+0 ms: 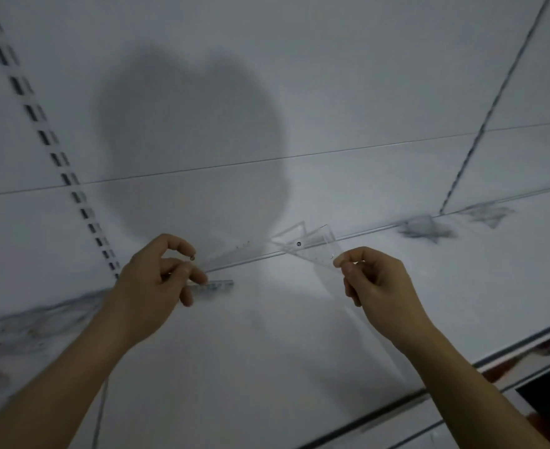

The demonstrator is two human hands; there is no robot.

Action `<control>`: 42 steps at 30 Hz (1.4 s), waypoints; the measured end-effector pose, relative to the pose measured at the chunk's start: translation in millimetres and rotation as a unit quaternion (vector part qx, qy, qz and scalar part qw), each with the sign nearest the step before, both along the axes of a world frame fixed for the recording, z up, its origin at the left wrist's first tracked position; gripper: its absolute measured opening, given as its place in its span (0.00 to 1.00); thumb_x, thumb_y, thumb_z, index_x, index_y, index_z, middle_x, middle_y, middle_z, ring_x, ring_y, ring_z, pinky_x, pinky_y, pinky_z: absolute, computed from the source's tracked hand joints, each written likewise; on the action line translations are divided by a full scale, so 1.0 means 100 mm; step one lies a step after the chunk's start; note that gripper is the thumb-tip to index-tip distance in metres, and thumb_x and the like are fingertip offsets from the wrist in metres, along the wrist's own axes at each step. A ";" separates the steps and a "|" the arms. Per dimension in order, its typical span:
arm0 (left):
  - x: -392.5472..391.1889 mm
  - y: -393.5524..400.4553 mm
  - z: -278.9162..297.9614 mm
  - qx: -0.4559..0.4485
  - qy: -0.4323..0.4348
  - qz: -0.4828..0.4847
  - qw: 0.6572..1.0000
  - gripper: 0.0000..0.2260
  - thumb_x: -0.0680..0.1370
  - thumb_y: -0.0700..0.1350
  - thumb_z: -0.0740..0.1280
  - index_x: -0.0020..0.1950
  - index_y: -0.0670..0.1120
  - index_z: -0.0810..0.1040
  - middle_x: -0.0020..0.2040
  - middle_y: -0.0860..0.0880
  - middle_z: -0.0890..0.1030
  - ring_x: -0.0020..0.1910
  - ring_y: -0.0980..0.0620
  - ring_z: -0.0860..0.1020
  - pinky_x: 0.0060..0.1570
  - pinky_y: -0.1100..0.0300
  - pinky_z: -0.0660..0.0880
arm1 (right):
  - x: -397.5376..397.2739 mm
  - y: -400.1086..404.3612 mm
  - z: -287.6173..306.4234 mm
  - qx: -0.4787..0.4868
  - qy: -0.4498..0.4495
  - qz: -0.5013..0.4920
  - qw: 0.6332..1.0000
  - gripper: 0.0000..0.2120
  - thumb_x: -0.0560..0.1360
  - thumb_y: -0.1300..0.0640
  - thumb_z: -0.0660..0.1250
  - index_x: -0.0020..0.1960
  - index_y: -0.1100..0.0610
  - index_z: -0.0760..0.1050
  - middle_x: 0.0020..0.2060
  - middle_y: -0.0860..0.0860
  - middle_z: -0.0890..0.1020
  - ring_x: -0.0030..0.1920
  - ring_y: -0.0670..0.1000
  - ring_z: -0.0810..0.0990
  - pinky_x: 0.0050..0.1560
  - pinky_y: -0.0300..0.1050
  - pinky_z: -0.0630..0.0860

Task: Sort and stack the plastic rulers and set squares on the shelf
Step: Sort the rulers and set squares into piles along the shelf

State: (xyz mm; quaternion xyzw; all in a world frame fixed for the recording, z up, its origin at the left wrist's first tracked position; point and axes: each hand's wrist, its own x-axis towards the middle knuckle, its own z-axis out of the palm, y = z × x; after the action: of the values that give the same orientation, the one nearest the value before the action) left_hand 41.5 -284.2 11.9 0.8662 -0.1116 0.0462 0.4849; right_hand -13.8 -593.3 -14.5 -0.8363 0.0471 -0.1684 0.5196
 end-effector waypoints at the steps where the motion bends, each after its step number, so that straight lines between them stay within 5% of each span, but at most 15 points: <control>1: 0.03 -0.26 -0.03 0.000 0.006 -0.001 1.000 0.07 0.82 0.36 0.61 0.51 0.48 0.73 0.39 0.51 0.86 0.29 0.49 0.80 0.39 0.51 0.77 | 0.01 -0.26 -0.01 -0.002 -0.001 -0.004 1.000 0.11 0.81 0.62 0.63 0.45 0.51 0.80 0.26 0.49 0.78 0.27 0.47 0.74 0.34 0.48 0.73; 5: 0.17 -1.22 -0.13 0.001 0.023 -0.017 1.000 0.06 0.82 0.37 0.62 0.51 0.48 0.73 0.39 0.52 0.86 0.29 0.50 0.80 0.37 0.54 0.75 | 0.06 -1.20 -0.09 -0.019 0.004 -0.034 0.999 0.10 0.80 0.61 0.64 0.45 0.51 0.81 0.26 0.49 0.79 0.25 0.44 0.72 0.32 0.43 0.69; 12: 0.42 -2.59 -0.18 -0.001 0.028 -0.047 0.999 0.04 0.82 0.41 0.64 0.47 0.45 0.75 0.40 0.56 0.86 0.26 0.50 0.80 0.31 0.57 0.74 | 0.27 -2.51 -0.10 -0.018 0.050 -0.132 0.990 0.10 0.79 0.58 0.67 0.40 0.54 0.82 0.29 0.49 0.83 0.25 0.46 0.78 0.33 0.43 0.77; 21: 0.73 -3.67 -0.40 -0.047 0.034 -0.040 0.998 0.06 0.81 0.41 0.66 0.45 0.45 0.79 0.38 0.55 0.86 0.23 0.52 0.72 0.26 0.60 0.70 | 0.82 -3.12 -0.21 -0.071 0.113 -0.136 0.982 0.18 0.77 0.45 0.70 0.33 0.55 0.80 0.25 0.48 0.82 0.27 0.46 0.79 0.38 0.42 0.77; 29: 0.93 -4.17 -0.45 0.026 0.032 -0.036 0.998 0.07 0.80 0.47 0.68 0.42 0.49 0.77 0.32 0.55 0.84 0.23 0.58 0.74 0.30 0.61 0.71 | 0.82 -3.18 -0.33 -0.112 0.069 -0.159 0.979 0.29 0.81 0.42 0.61 0.33 0.66 0.72 0.29 0.60 0.79 0.33 0.59 0.77 0.38 0.50 0.75; 34: 0.95 -4.15 -0.45 0.163 -0.060 0.014 0.985 0.11 0.76 0.58 0.70 0.45 0.52 0.73 0.29 0.53 0.76 0.30 0.55 0.75 0.31 0.57 0.70 | 0.81 -3.19 -0.36 -0.123 0.058 -0.148 0.980 0.28 0.81 0.44 0.59 0.34 0.66 0.71 0.30 0.61 0.78 0.29 0.53 0.71 0.33 0.47 0.69; 38: 0.89 -3.99 -0.41 0.201 -0.083 0.013 0.976 0.11 0.77 0.58 0.68 0.49 0.52 0.73 0.30 0.53 0.76 0.31 0.54 0.75 0.32 0.56 0.71 | 0.78 -3.20 -0.41 -0.163 0.037 -0.120 0.979 0.26 0.80 0.44 0.60 0.32 0.62 0.70 0.26 0.56 0.76 0.29 0.56 0.74 0.34 0.51 0.74; 42: 0.85 -3.70 -0.38 0.251 -0.136 -0.020 0.958 0.08 0.78 0.56 0.67 0.50 0.53 0.74 0.35 0.56 0.78 0.35 0.54 0.76 0.35 0.58 0.70 | 0.70 -3.04 -0.35 -0.296 -0.053 -0.065 0.952 0.20 0.80 0.48 0.63 0.32 0.51 0.64 0.24 0.46 0.69 0.27 0.50 0.68 0.30 0.47 0.66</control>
State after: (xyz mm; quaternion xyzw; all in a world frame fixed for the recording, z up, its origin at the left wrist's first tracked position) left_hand 126.5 -653.7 -26.5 0.9430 -0.2020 0.1240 0.2334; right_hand 56.2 -897.6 -50.0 -0.9377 0.0217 -0.2517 0.2384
